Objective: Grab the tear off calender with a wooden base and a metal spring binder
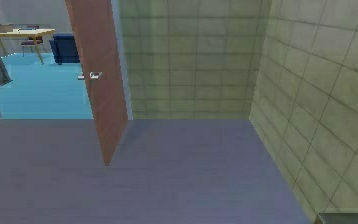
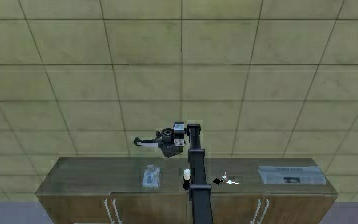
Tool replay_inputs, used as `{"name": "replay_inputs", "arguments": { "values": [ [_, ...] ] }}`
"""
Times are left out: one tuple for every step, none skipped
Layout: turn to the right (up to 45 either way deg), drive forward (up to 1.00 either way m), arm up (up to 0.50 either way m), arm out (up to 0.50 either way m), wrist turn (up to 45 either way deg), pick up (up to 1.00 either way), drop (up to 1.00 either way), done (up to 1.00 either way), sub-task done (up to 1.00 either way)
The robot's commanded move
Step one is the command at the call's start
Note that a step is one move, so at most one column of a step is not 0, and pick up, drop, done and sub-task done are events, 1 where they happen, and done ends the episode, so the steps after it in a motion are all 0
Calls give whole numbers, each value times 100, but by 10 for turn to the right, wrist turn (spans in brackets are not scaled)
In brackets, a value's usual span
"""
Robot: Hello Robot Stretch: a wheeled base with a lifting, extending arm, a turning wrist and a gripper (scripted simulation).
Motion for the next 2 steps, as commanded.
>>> {"name": "replay_inputs", "arguments": {
  "values": [
    [0,0,-30,0,0,0,0,0,0],
    [0,0,0,0,0,100,0,0,0]
  ]
}}
